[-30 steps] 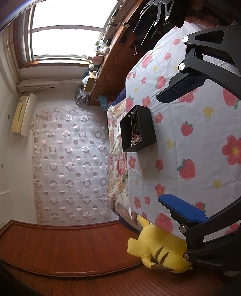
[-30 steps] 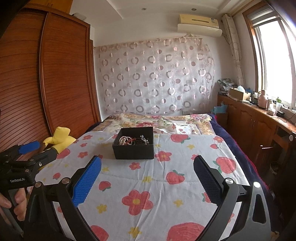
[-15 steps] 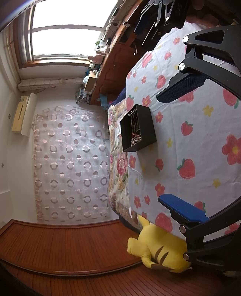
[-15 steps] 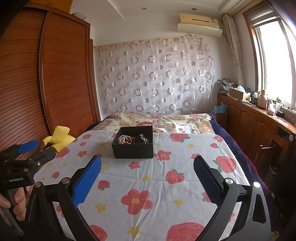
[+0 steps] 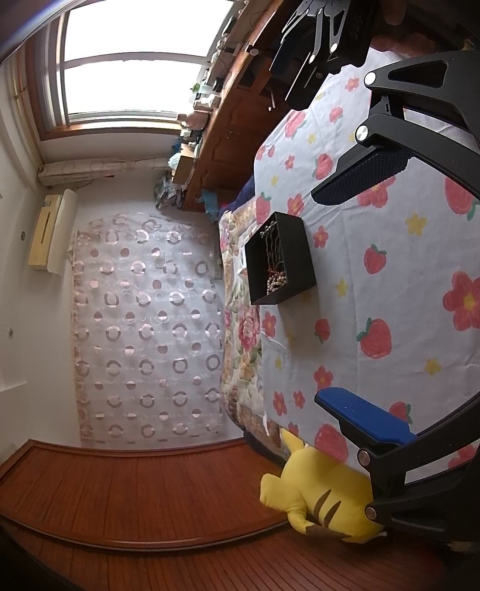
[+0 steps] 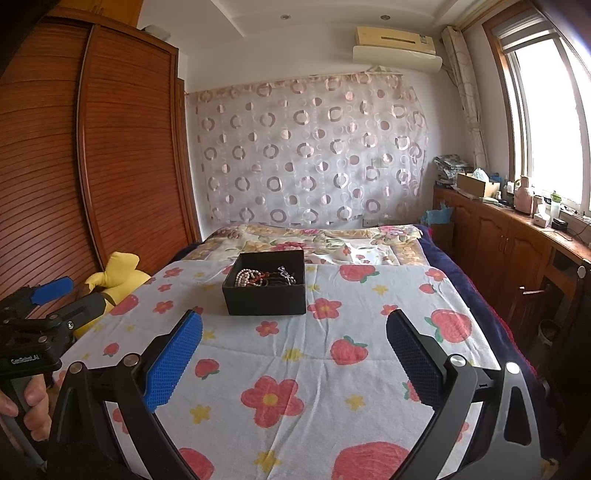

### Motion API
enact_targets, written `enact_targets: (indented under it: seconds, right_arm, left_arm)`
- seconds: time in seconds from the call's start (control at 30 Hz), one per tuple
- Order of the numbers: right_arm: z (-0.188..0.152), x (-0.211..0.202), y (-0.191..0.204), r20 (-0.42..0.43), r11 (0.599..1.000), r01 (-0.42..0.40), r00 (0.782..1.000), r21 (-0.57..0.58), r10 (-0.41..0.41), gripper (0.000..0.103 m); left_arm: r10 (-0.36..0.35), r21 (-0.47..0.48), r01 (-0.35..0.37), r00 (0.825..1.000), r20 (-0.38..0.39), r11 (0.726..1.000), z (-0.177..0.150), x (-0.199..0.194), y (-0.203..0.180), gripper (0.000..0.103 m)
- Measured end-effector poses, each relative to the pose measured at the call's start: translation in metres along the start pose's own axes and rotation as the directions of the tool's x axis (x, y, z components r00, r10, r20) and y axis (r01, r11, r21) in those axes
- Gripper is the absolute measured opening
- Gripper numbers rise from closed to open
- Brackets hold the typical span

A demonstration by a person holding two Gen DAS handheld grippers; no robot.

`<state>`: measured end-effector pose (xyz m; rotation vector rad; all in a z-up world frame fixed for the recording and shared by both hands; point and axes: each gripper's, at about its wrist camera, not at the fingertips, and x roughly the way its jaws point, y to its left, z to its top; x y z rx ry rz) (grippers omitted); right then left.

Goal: Organize jewelry

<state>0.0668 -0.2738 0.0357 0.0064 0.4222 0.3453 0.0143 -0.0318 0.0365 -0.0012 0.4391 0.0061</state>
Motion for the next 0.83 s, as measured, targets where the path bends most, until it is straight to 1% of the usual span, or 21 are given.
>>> enact_targets:
  seconds: [0.2, 0.83]
  right_arm:
    - [-0.005, 0.003, 0.001, 0.007, 1.000, 0.001, 1.000, 0.001, -0.001, 0.101]
    - [-0.010, 0.006, 0.002, 0.006, 1.000, -0.001, 1.000, 0.005, 0.001, 0.101]
  left_arm:
    - [-0.004, 0.001, 0.004, 1.000, 0.014, 1.000, 0.003, -0.003, -0.001, 0.095]
    - [-0.005, 0.002, 0.005, 1.000, 0.015, 1.000, 0.002, -0.004, -0.002, 0.095]
